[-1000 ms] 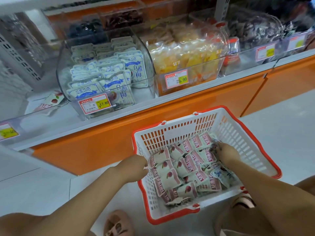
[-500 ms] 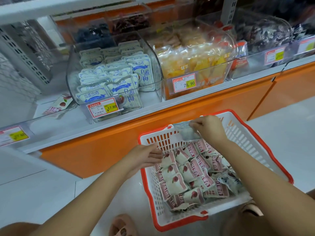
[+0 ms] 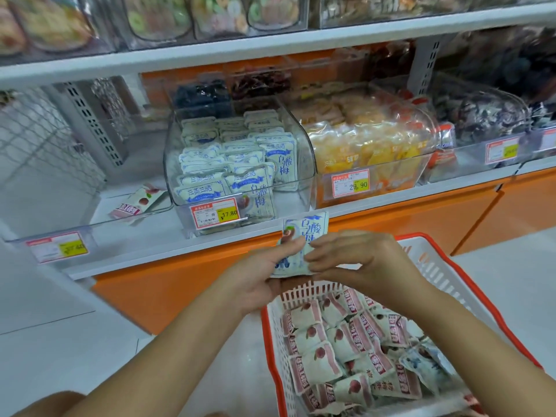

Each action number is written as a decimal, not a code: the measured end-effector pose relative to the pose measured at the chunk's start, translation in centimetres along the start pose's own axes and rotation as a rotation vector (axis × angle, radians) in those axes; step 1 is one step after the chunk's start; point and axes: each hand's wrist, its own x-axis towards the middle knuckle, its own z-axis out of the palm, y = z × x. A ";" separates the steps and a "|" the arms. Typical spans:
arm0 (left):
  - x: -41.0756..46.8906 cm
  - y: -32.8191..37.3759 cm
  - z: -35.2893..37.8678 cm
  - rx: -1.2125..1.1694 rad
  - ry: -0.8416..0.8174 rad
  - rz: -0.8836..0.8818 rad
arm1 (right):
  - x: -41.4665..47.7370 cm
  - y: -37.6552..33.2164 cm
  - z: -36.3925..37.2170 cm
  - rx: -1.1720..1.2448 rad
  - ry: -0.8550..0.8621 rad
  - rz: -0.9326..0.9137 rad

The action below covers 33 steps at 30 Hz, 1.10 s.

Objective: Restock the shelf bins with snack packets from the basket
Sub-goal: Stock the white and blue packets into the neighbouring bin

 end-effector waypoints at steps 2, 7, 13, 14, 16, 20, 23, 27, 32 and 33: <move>-0.4 1.0 -0.4 0.146 0.014 0.118 | 0.6 0.0 -0.4 -0.007 0.007 0.034; -1.0 4.1 -2.0 0.717 0.137 0.464 | 3.8 0.6 -1.9 -0.030 0.036 0.277; -0.5 5.8 -1.8 1.017 0.237 0.701 | 9.4 -0.1 -2.7 0.104 -0.185 0.484; -0.4 6.1 -1.8 1.034 0.299 0.750 | 10.4 -0.1 -3.1 0.054 -0.169 0.474; 0.0 6.7 -1.8 1.042 0.423 0.840 | 12.5 0.1 -4.0 -0.099 -0.084 0.485; 1.0 7.6 -2.3 1.259 0.584 0.837 | 17.1 0.4 -4.9 -0.456 0.059 0.561; 1.8 7.4 -2.5 1.398 0.543 0.823 | 20.1 0.5 -3.8 -0.709 -0.055 0.584; 2.5 7.2 -3.0 1.501 0.549 0.812 | 22.7 1.3 -0.9 -0.824 -0.280 0.595; 2.4 7.3 -3.6 1.485 0.512 0.805 | 23.7 4.4 2.2 -0.839 -0.512 0.653; 2.3 7.3 -3.6 1.479 0.506 0.811 | 23.6 4.8 2.6 -0.842 -0.529 0.644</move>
